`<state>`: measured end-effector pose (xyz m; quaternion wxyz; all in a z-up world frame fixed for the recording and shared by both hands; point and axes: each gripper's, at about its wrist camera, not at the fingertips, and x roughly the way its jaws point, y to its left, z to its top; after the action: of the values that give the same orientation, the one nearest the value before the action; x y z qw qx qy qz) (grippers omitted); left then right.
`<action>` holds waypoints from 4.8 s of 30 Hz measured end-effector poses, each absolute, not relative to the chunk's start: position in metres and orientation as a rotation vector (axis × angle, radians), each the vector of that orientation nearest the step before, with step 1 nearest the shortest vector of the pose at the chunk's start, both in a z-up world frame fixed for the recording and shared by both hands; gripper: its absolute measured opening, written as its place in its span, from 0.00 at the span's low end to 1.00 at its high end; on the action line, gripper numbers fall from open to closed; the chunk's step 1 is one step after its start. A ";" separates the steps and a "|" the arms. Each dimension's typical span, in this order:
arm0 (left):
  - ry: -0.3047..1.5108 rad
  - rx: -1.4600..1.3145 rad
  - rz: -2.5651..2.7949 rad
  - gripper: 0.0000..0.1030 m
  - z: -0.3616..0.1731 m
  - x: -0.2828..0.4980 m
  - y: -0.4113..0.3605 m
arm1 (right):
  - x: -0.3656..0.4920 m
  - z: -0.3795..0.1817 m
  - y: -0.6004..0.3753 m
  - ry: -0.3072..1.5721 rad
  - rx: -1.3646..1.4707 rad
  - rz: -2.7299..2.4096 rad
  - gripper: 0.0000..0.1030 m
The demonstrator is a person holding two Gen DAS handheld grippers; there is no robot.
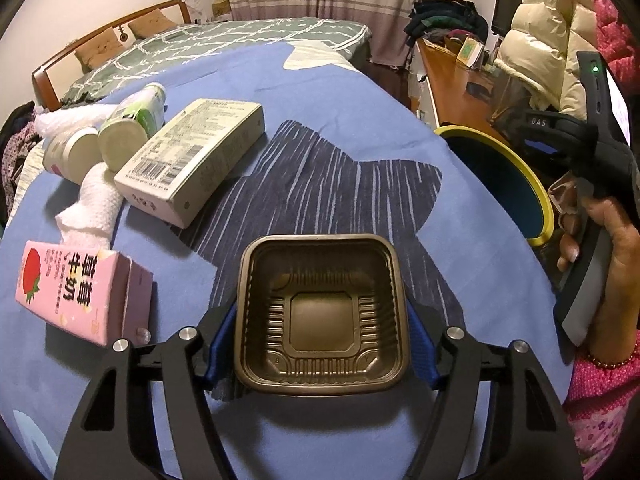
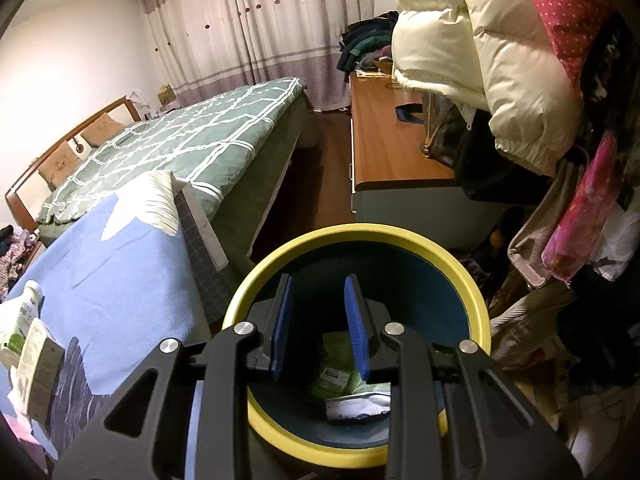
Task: Collect trash
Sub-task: 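Carry the brown tray over the yellow bin and open the left gripper, then grasp the white barcode box with the right gripper, then carry the white box into the yellow bin and open the right gripper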
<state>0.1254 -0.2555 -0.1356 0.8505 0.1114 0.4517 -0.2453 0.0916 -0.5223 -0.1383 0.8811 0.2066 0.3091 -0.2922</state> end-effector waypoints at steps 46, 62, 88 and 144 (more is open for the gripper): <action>0.883 0.252 -0.765 0.89 -0.080 0.177 -0.448 | -0.018 -0.127 -0.539 0.650 0.417 -0.526 0.40; 0.699 0.046 -0.346 0.92 -0.028 0.146 -0.172 | 0.044 -0.116 -0.444 0.678 0.295 -0.283 0.43; 0.701 -0.114 -0.030 0.92 -0.052 0.157 0.009 | 0.164 -0.120 -0.248 0.802 0.102 0.107 0.43; 0.727 -0.123 -0.129 0.92 -0.062 0.156 -0.012 | 0.202 -0.139 -0.258 0.835 0.151 -0.042 0.71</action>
<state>0.1560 -0.0117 -0.0623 0.9308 -0.0602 0.3551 -0.0629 0.2017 -0.2582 -0.1395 0.9111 0.0732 0.4052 -0.0204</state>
